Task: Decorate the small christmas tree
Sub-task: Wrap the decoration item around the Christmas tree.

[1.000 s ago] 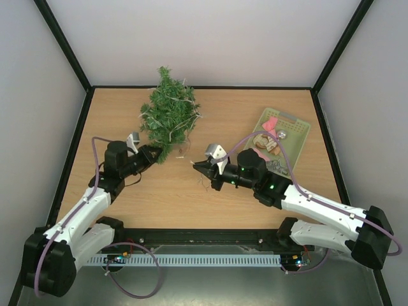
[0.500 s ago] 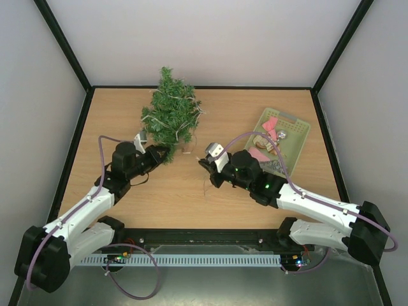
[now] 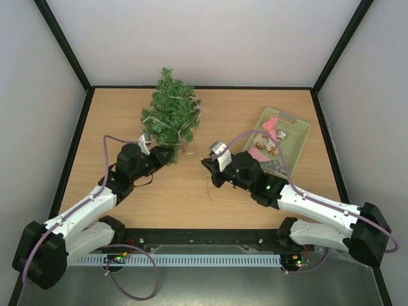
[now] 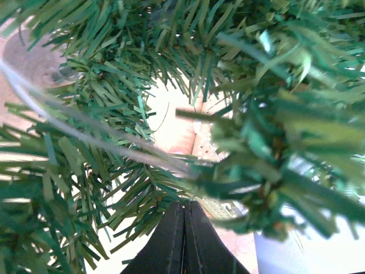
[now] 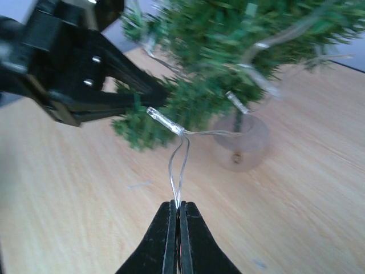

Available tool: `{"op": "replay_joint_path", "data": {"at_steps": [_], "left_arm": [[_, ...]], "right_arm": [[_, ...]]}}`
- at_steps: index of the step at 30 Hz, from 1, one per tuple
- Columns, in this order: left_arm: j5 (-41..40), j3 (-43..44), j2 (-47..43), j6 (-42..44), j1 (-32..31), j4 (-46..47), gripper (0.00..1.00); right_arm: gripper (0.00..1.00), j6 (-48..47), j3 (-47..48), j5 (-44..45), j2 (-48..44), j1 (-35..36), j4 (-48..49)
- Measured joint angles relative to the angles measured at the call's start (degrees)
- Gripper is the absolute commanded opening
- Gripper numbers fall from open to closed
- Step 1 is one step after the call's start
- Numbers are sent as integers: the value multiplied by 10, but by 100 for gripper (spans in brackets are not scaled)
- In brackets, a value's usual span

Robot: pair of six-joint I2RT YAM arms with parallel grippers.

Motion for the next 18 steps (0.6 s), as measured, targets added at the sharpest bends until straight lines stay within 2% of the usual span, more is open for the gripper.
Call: {"op": "replay_joint_path", "data": {"at_steps": [3, 10, 14, 18], "left_arm": [[-9, 0, 0, -7, -12, 10, 4], [-40, 2, -42, 4, -18, -41, 42], [-59, 2, -116, 27, -18, -75, 48], [-54, -1, -161, 55, -18, -90, 47]], "right_arm": [[2, 21, 0, -51, 13, 0, 30], [2, 58, 10, -107, 50, 0, 85], [2, 95, 11, -116, 69, 0, 109], [2, 129, 11, -115, 82, 0, 132]]}}
